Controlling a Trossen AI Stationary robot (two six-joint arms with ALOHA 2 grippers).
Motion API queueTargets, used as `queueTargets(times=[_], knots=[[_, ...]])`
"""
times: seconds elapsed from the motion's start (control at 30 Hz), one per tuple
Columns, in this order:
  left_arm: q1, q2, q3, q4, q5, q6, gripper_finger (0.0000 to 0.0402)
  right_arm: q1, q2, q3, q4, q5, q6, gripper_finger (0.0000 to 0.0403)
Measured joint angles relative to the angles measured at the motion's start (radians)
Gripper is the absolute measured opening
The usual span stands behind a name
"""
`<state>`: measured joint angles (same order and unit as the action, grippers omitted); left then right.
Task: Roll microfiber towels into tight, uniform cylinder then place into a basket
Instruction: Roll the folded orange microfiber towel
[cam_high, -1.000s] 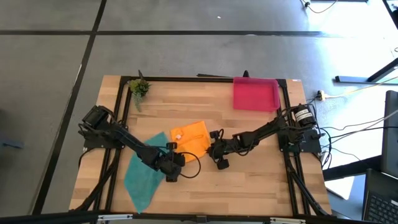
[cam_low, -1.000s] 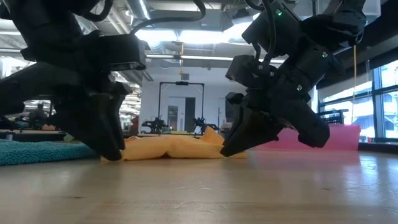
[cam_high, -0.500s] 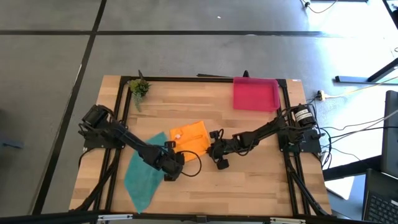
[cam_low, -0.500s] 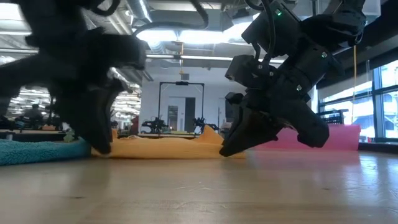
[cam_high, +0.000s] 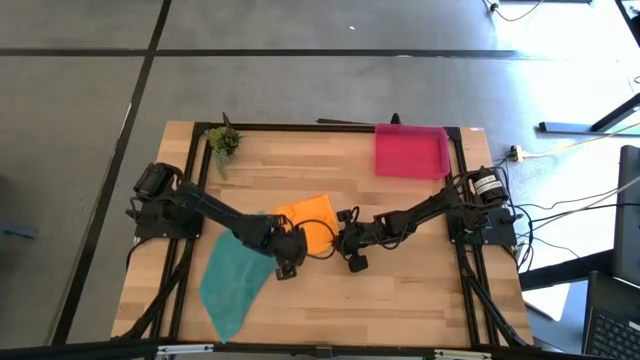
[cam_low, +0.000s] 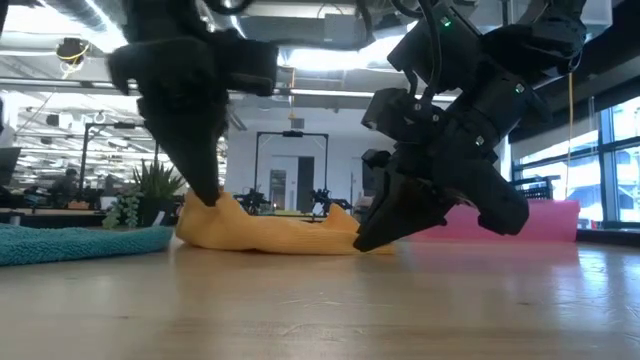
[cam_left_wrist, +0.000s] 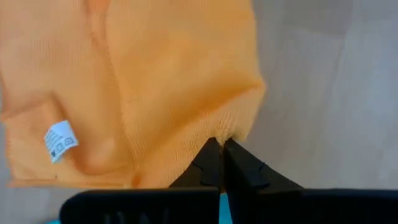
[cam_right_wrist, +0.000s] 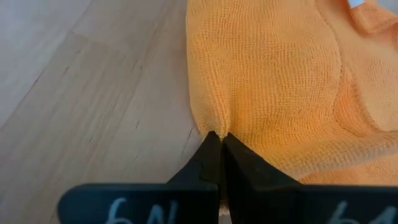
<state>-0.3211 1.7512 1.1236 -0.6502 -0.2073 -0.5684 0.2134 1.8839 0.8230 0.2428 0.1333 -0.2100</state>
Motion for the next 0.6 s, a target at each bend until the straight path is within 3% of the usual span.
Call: queueTargets(times=[0.6], knots=[[0.166, 0.0, 0.002, -0.057, -0.021, 0.052, 0.0, 0.0, 0.0, 0.0, -0.001, -0.003, 0.0, 0.0006]])
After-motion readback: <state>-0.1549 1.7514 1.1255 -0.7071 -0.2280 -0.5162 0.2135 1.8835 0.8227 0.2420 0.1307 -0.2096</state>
